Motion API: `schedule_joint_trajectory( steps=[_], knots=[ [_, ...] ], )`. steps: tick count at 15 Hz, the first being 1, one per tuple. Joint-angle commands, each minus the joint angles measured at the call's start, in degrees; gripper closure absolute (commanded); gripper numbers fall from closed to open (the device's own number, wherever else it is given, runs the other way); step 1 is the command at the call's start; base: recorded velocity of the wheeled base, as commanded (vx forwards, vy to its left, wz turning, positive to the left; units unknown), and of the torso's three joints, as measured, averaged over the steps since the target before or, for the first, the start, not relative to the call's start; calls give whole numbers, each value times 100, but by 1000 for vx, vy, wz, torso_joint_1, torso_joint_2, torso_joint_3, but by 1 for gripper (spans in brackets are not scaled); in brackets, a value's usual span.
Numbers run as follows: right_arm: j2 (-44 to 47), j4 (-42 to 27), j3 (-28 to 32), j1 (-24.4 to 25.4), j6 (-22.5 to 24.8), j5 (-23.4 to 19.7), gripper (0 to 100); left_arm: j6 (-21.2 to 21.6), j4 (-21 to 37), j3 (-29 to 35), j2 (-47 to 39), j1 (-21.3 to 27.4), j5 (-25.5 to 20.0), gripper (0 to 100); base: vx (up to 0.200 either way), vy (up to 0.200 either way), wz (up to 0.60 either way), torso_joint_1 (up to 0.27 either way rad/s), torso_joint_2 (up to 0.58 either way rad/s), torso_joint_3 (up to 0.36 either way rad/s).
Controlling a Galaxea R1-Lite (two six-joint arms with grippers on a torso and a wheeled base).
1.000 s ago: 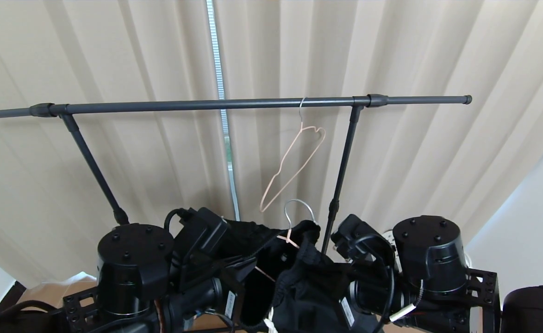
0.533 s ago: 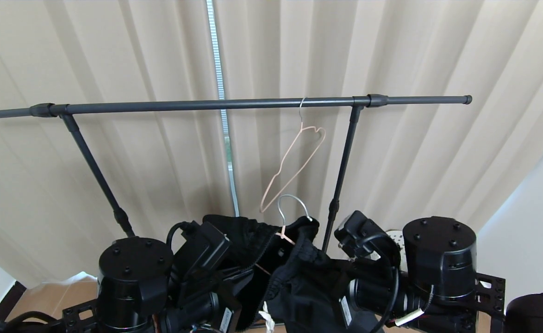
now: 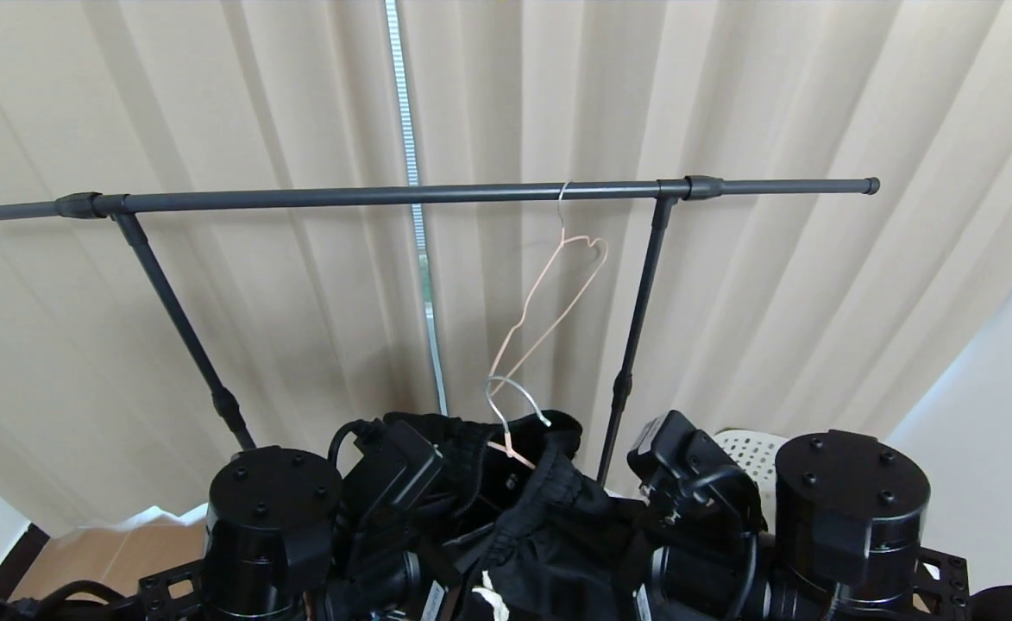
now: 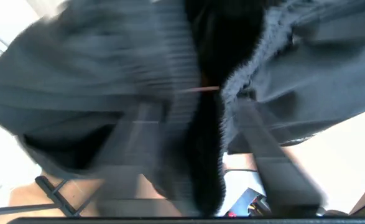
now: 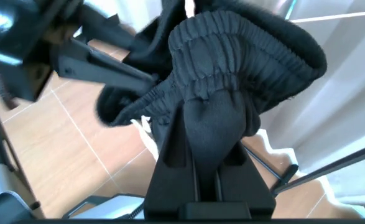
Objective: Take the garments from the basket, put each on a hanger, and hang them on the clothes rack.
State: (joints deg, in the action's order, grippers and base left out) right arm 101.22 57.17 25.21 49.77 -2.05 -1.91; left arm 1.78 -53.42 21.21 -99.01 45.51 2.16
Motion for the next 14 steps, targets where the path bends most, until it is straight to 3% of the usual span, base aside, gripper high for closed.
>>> schedule_joint_trajectory(
  steps=[1, 3, 7, 10, 14],
  knots=[
    [-32, -4, -42, 94, -6, -2, 100, -29, -2, 138, -118, 2, 22, 0, 0, 0, 0, 0, 0, 0],
    [-50, -4, -60, 120, 3, -2, 100, -125, -90, 269, -197, 11, 101, 0, 0, 0, 0, 0, 0, 0],
    [-32, 136, -104, 164, -6, -28, 100, -301, -933, 138, -523, 195, 189, 0, 0, 0, 0, 0, 0, 0],
    [-41, 277, -130, 120, -6, -55, 100, -222, -1004, -117, -233, 195, 171, 0, 0, 0, 0, 0, 0, 0],
    [-67, 286, -183, -214, -6, -468, 100, 437, -995, -478, 180, 107, 136, 0, 0, 0, 0, 0, 0, 0]
  ],
)
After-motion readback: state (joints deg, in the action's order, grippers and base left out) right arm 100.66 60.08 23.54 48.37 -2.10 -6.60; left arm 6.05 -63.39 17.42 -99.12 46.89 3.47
